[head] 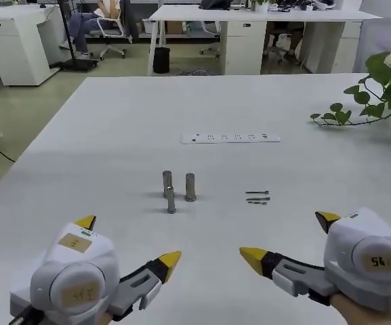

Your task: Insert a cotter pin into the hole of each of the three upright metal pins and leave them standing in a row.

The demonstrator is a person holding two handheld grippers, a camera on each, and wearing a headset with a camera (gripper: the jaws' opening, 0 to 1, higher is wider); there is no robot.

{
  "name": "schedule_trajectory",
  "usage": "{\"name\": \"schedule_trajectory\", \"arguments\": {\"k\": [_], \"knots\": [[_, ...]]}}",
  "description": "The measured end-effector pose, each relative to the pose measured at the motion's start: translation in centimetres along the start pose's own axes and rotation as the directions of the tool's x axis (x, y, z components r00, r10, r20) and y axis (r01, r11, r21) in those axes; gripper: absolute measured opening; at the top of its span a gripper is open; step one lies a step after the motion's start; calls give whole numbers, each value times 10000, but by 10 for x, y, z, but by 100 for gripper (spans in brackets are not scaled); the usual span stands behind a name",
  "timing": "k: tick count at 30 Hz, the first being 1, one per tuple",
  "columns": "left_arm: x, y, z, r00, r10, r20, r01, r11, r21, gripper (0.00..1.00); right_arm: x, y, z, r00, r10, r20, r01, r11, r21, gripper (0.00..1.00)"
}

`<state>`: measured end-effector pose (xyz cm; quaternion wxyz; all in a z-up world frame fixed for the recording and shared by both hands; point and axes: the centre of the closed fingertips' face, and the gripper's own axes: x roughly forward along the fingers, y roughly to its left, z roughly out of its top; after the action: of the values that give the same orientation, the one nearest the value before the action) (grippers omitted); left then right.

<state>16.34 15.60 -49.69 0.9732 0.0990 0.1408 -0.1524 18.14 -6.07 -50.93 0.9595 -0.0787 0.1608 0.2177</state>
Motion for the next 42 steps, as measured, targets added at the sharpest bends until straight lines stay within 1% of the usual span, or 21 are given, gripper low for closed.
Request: {"name": "schedule_trajectory", "arguments": {"k": [3, 6, 12, 14, 16, 20, 27, 32, 35, 37, 38, 40, 42], "knots": [[0, 2, 0, 10000, 63, -16, -63, 10000, -44, 82, -1, -2, 0, 10000, -55, 23, 55, 9999, 127, 87], [-1, 3, 1, 10000, 99, -4, -99, 9999, -36, 82, -2, -4, 4, 9998, -119, 155, 116, 9997, 197, 86], [-1, 2, 6, 10000, 42, 85, -40, 9999, -147, 80, -3, -7, 10, 9992, -212, 344, 201, 9993, 305, 83], [0, 1, 8, 9999, 0, 115, 3, 9997, -236, 79, -3, -8, 9, 9995, -220, 241, 214, 9995, 252, 83], [1, 2, 8, 10000, -22, 54, 24, 9995, -310, 78, -2, -10, 8, 9997, -212, 96, 210, 9997, 137, 83], [5, 4, 6, 10000, -74, -55, 71, 9987, -502, 77, 0, -12, 10, 9998, -168, 62, 167, 9996, 229, 83], [16, 6, 3, 9994, -260, -216, 243, 9968, -757, 75, 9, -13, 8, 9999, -51, -98, 53, 9997, 253, 82], [20, 8, 5, 9991, -320, -271, 297, 9963, -808, 73, 16, -14, 8, 9999, 26, -152, -22, 9997, 245, 81], [26, 12, 5, 9990, -335, -308, 314, 9973, -660, 72, 21, -14, 9, 9998, 37, -178, -33, 9997, 223, 81], [32, 13, 4, 9985, -442, -336, 423, 9977, -528, 70, 23, -15, 9, 9998, 37, -180, -32, 9997, 236, 80], [35, 14, -1, 9960, -517, -730, 489, 9980, -408, 69, 24, -16, 9, 9998, 41, -182, -36, 9996, 272, 79], [42, 15, 0, 9966, -528, -638, 512, 9983, -262, 66, 26, -16, 9, 9998, 44, -207, -38, 9995, 316, 79], [48, 14, 1, 9962, -702, -522, 681, 9969, -403, 63, 27, -16, 9, 9997, 79, -248, -71, 9996, 288, 79]]}}
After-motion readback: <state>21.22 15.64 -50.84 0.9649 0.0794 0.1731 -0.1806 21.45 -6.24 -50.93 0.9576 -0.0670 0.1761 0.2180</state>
